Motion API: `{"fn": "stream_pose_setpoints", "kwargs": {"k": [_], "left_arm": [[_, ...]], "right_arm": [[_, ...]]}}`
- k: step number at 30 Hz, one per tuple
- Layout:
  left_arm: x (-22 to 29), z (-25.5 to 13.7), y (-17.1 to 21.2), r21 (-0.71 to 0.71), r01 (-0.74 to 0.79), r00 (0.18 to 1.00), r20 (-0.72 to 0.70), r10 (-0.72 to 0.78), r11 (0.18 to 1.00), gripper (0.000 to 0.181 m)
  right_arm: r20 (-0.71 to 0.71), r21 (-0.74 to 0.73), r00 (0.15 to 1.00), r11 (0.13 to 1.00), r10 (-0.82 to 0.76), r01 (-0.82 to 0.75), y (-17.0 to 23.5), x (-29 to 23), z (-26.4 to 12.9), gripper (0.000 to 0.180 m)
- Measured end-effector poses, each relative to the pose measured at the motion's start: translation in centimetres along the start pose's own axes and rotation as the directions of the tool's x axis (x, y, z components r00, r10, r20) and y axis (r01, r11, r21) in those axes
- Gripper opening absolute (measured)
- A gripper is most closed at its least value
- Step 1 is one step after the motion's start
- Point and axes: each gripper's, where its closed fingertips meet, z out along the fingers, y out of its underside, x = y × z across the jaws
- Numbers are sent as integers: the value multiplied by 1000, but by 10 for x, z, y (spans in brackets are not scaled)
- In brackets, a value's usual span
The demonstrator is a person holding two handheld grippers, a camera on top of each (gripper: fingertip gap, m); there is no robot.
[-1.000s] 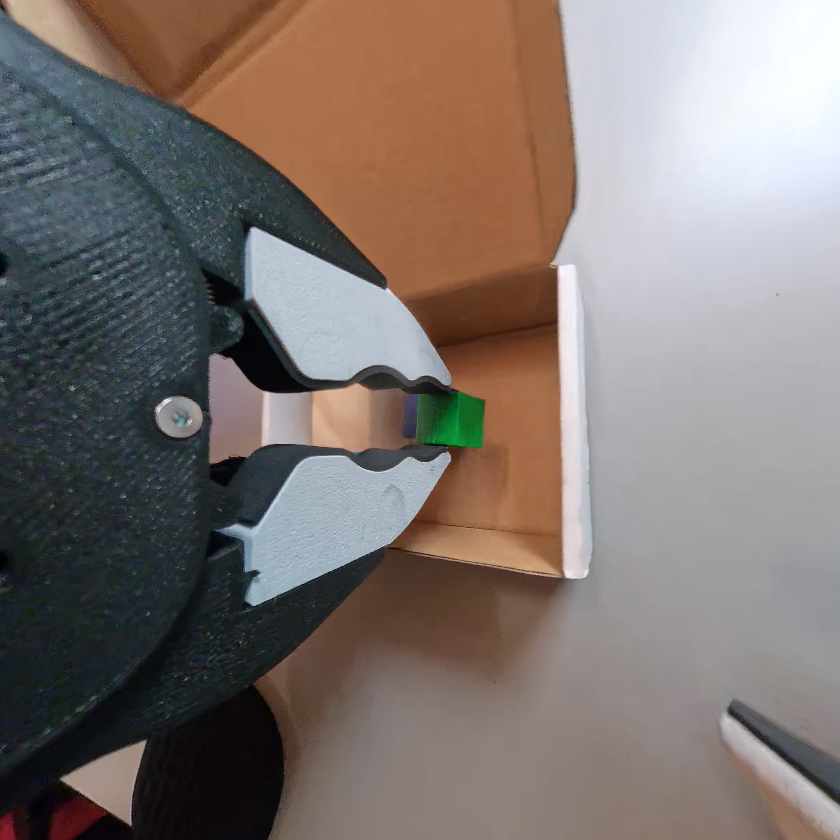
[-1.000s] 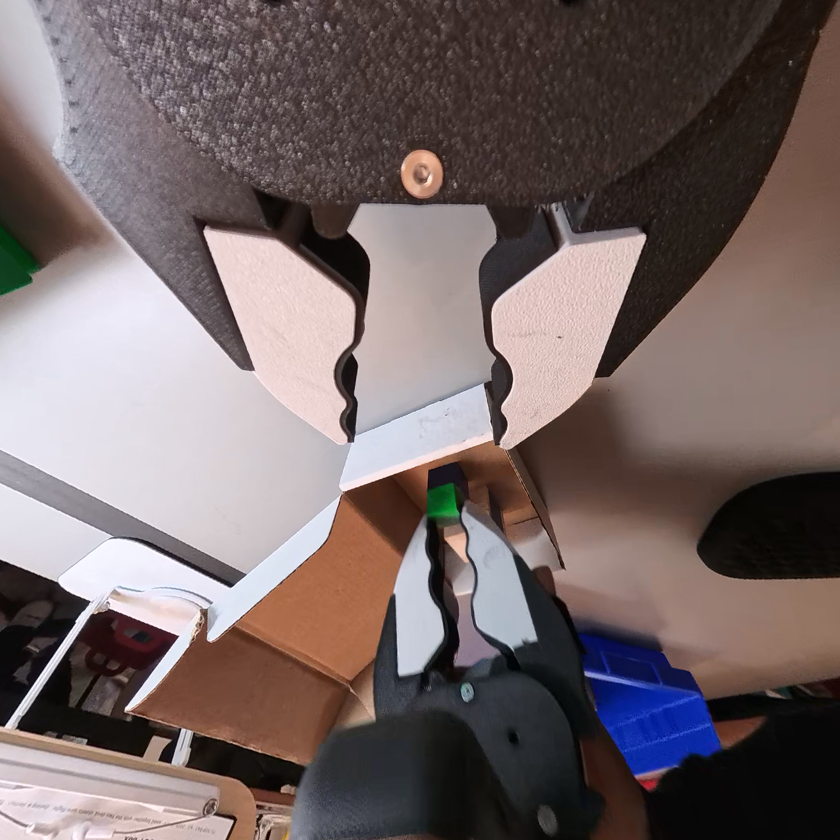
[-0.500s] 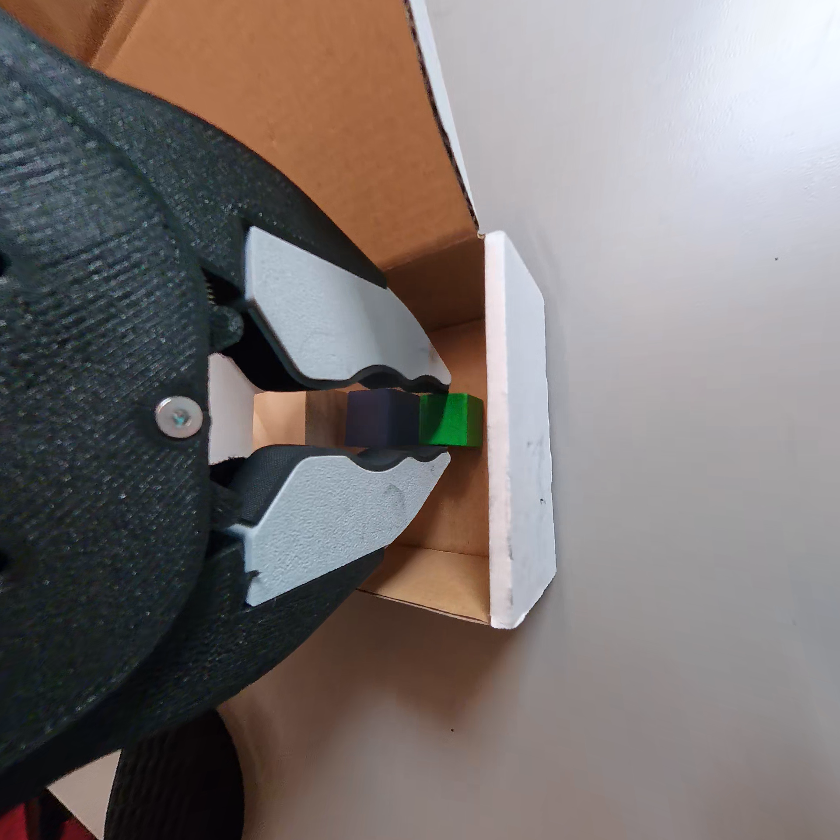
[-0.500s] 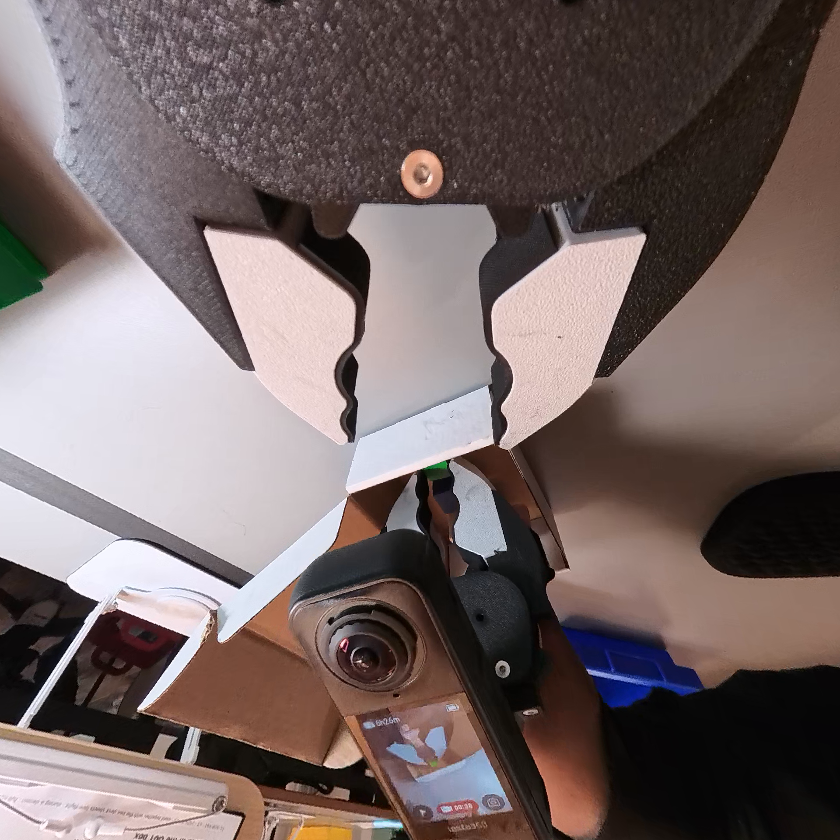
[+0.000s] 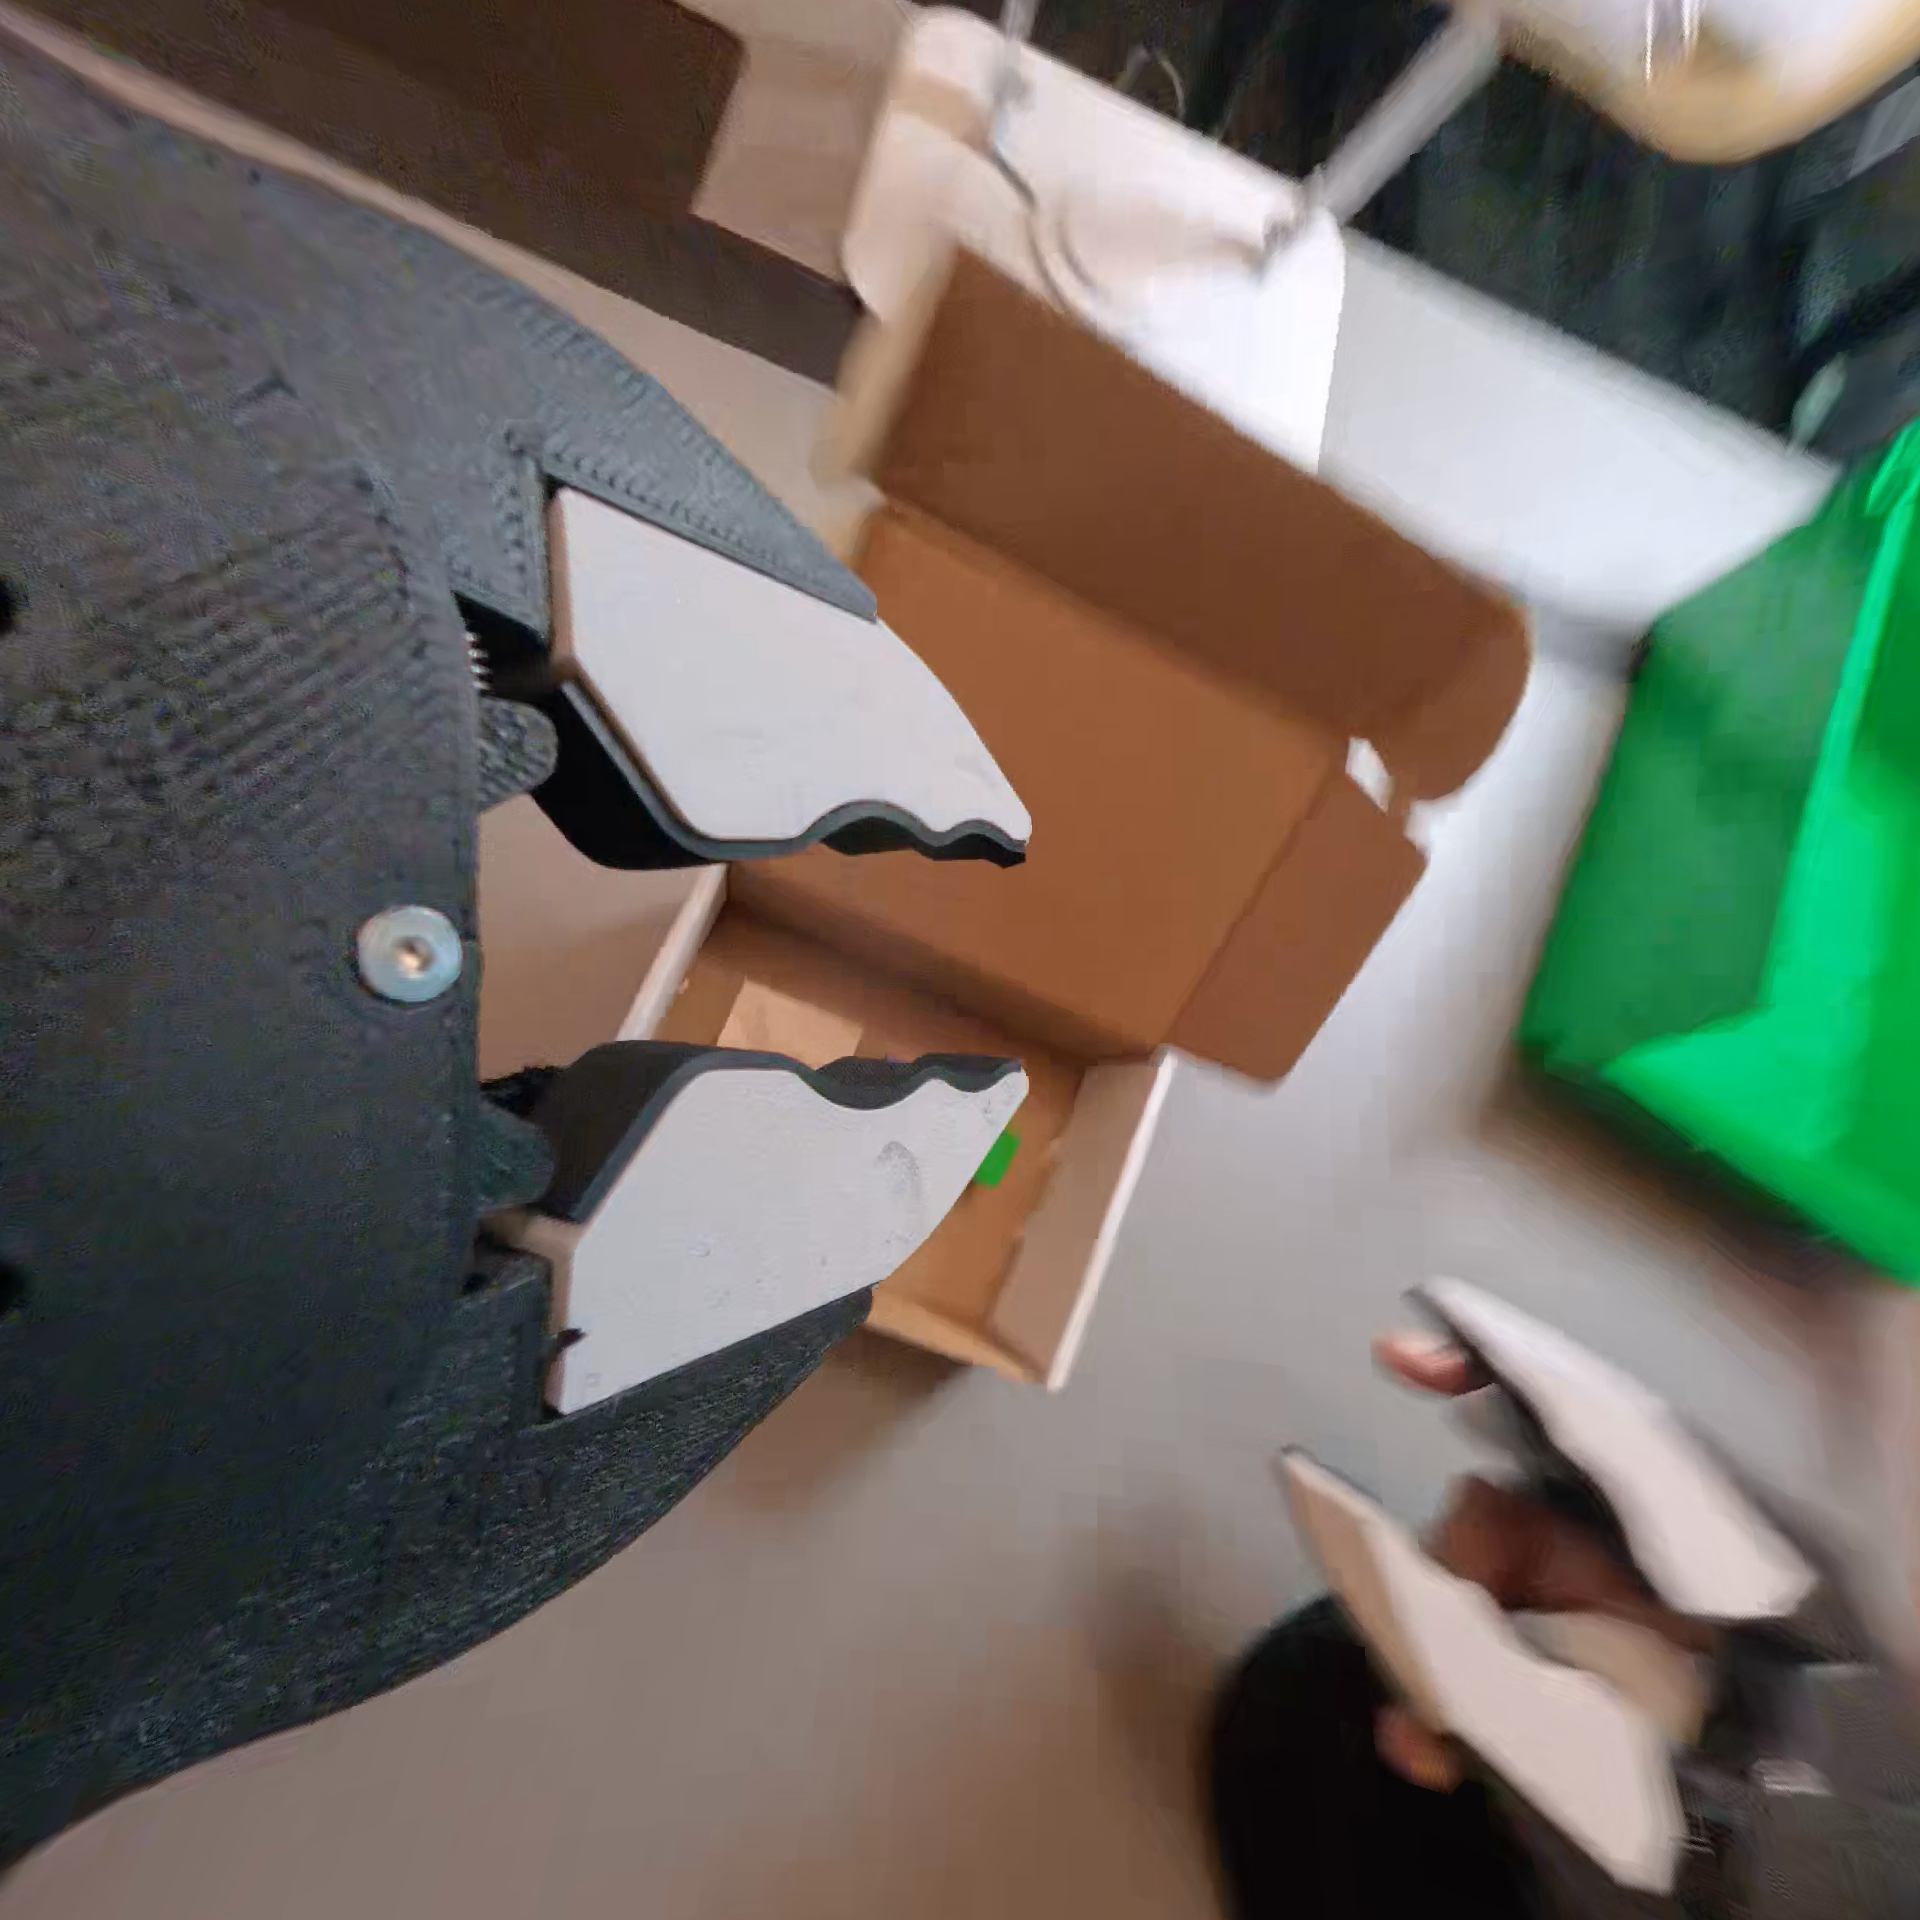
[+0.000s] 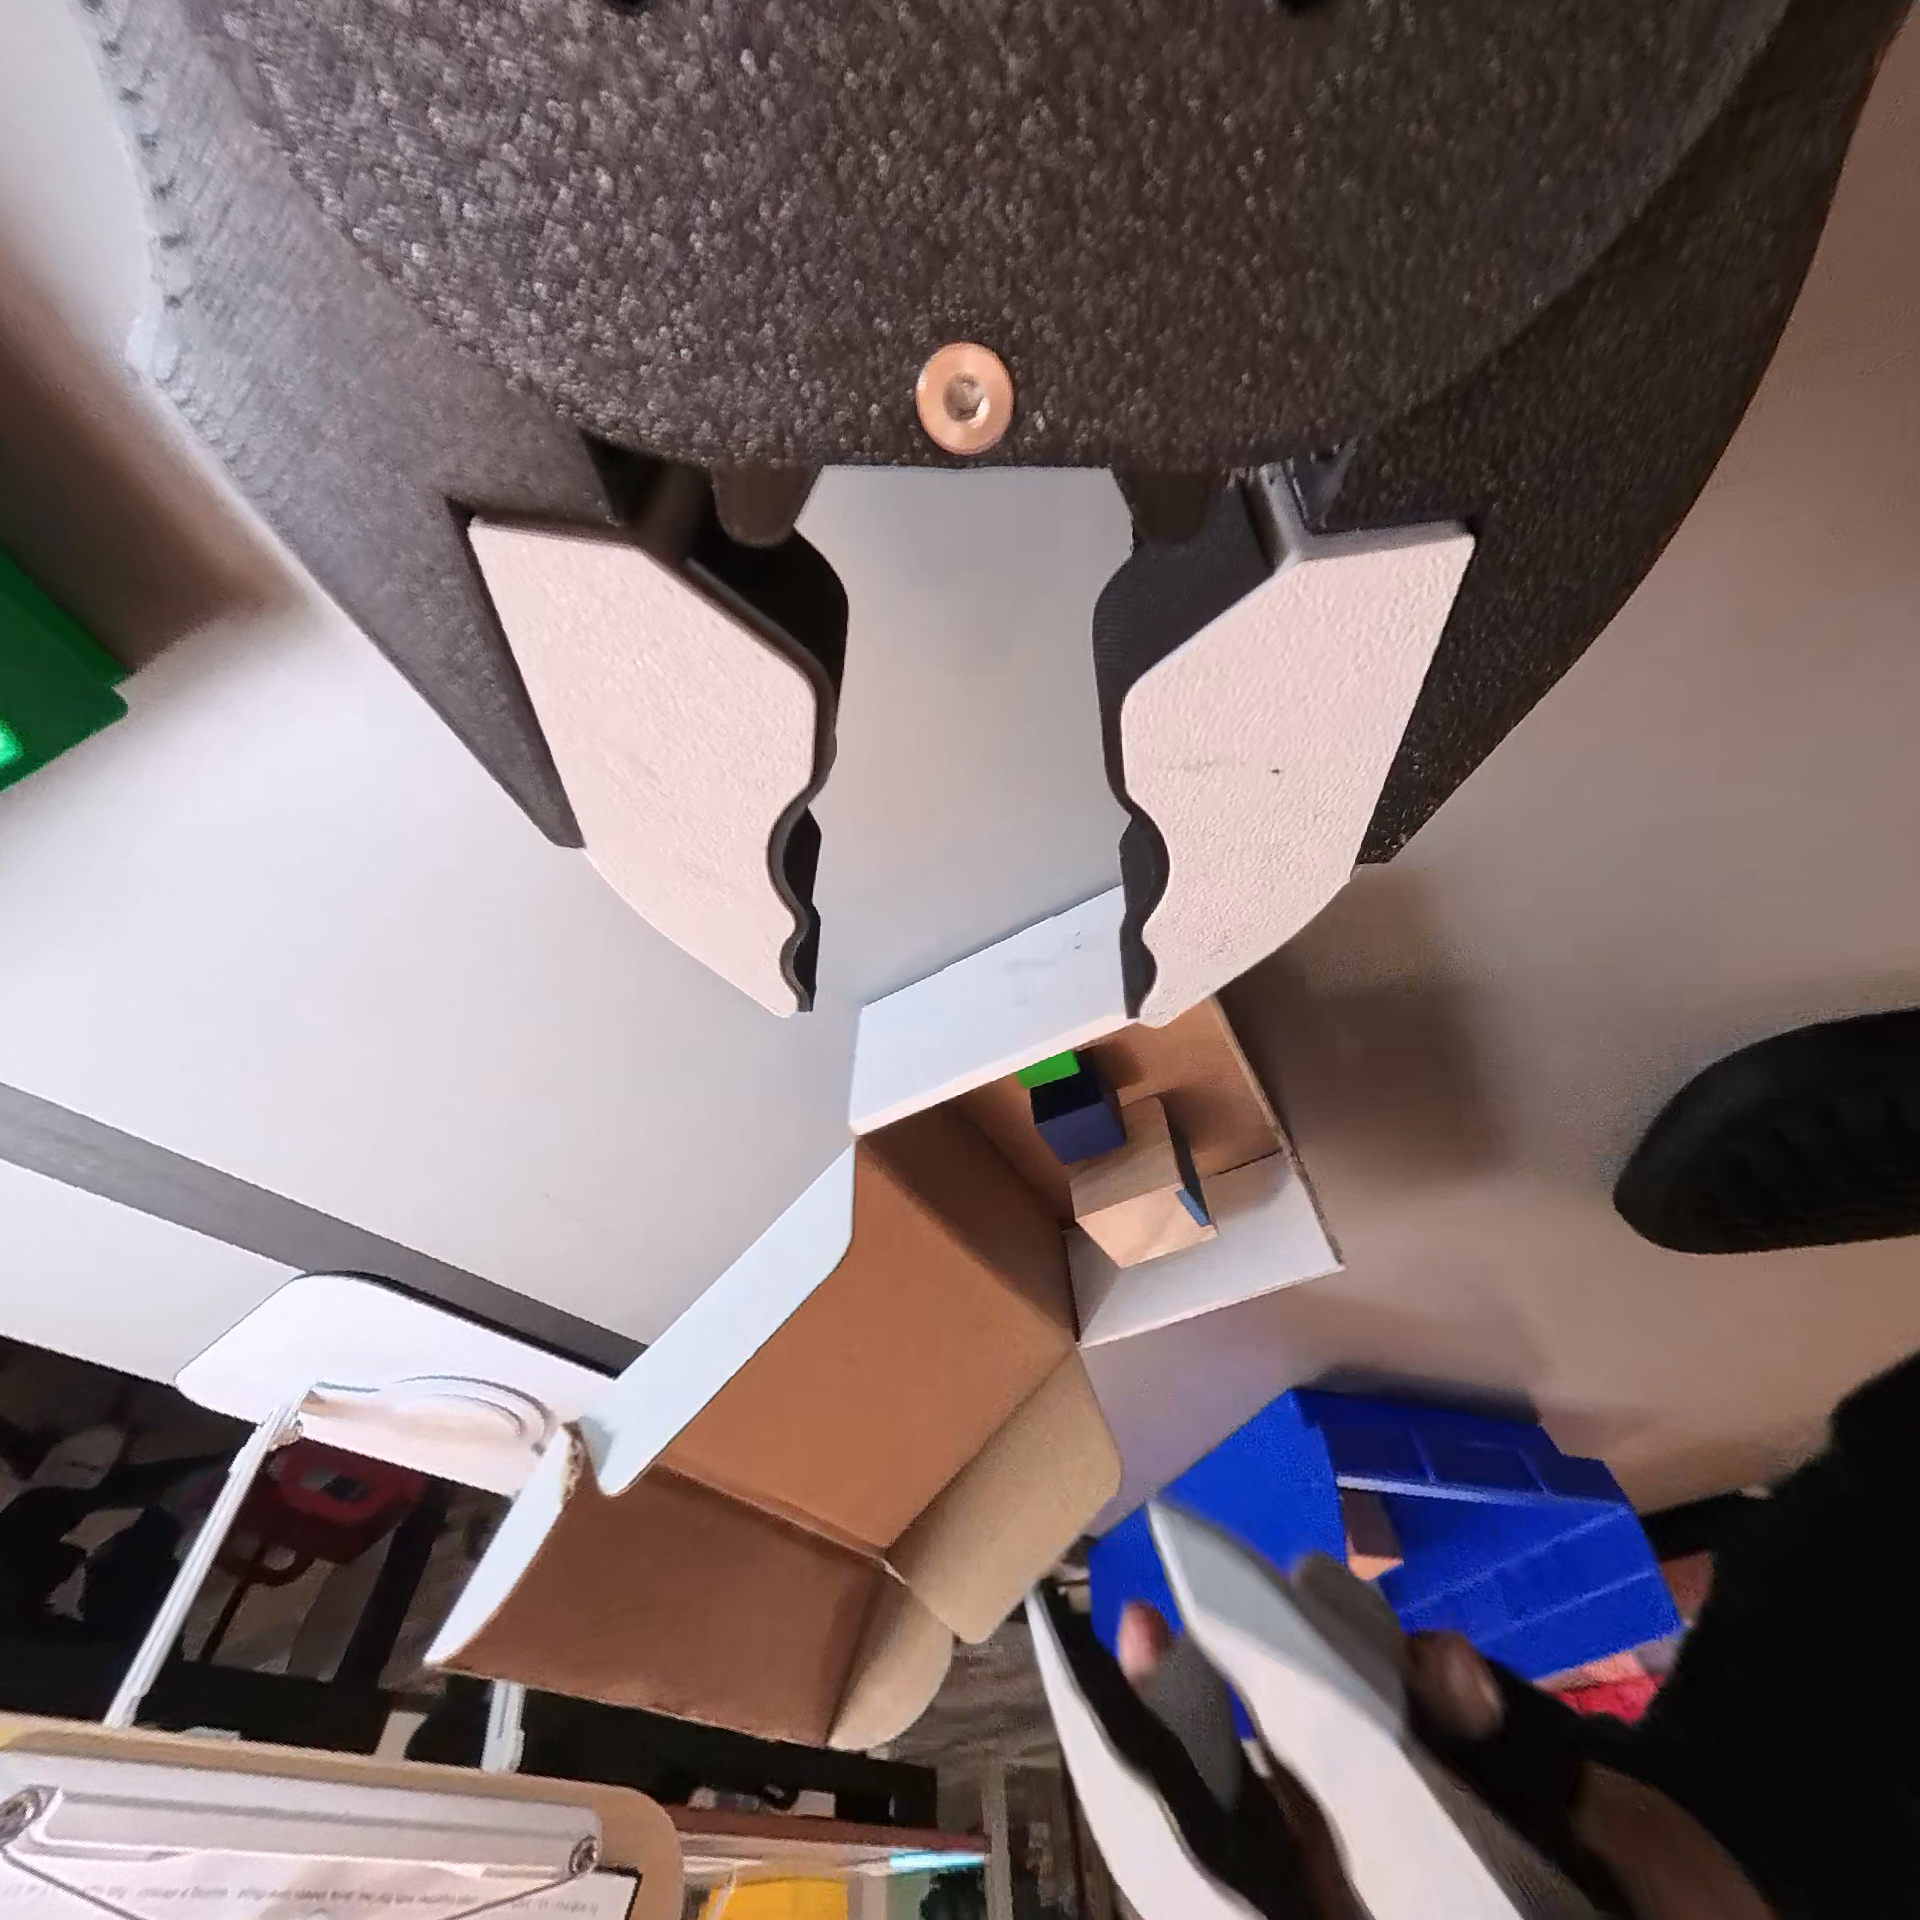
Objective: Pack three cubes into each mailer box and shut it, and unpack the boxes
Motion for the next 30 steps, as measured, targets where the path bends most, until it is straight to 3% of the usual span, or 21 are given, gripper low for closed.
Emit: {"fn": "stream_pose_setpoints", "kwargs": {"k": [1,5,10,13,17,24,30], "left_arm": [[-15,-16,0,96,84,995,44,-88,992,35],[-66,-46,35,304,371,896,130,-424,877,35],[-76,-26,47,397,564,785,15,-620,724,38],[-76,-10,47,366,579,771,43,-635,728,35],[-76,-5,46,377,546,782,93,-617,748,7],[-64,-15,41,434,471,812,127,-569,768,0],[-36,-23,43,442,379,862,150,-484,813,0]], "right_arm": [[-4,-4,1000,1000,9,-9,-2,4,2,55],[-40,-55,994,993,104,-106,-11,25,19,51],[-70,-85,968,965,242,-248,-35,49,58,49],[-106,-127,963,957,248,-260,-40,61,80,45],[-127,-113,966,964,224,-239,-48,66,96,14],[-180,39,984,999,-15,23,-63,62,92,12],[-250,109,933,950,-257,291,-55,43,70,12]]}}
